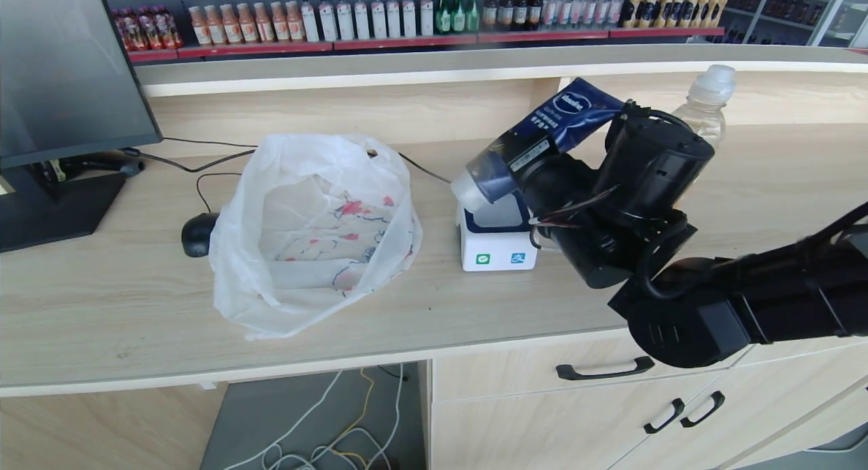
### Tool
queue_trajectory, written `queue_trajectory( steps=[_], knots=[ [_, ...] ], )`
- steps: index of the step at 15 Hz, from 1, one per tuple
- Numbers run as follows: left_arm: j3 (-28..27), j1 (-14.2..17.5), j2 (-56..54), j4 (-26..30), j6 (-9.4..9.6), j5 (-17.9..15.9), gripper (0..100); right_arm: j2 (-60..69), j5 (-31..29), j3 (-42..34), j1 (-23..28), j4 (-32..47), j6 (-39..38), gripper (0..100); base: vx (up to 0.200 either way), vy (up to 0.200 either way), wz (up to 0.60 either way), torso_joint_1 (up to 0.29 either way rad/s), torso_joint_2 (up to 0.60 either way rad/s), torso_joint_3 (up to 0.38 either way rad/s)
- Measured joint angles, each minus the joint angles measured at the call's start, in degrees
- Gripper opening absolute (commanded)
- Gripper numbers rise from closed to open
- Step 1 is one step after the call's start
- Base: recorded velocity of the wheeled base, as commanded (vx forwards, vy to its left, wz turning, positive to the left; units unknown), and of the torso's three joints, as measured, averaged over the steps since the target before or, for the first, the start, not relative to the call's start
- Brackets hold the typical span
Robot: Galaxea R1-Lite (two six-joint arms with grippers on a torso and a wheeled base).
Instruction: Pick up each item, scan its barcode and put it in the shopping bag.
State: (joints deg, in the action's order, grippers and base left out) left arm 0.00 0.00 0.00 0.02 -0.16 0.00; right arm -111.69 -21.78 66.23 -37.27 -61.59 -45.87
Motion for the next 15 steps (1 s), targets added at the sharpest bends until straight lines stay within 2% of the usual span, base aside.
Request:
queue_trajectory(
  steps=[8,15],
  knots=[
    [0.00,0.00,0.00,0.00,0.00,0.00,100,-0.49,0.22,7.23,0.91,12.43,-13.68,0,0.000,0.000,0.00,0.000,0.00,0.000],
    [0.00,0.00,0.00,-0.02,0.00,0.00,100,-1.95,0.83,7.33,1.02,12.59,-14.62,0,0.000,0.000,0.00,0.000,0.00,0.000]
  ],
)
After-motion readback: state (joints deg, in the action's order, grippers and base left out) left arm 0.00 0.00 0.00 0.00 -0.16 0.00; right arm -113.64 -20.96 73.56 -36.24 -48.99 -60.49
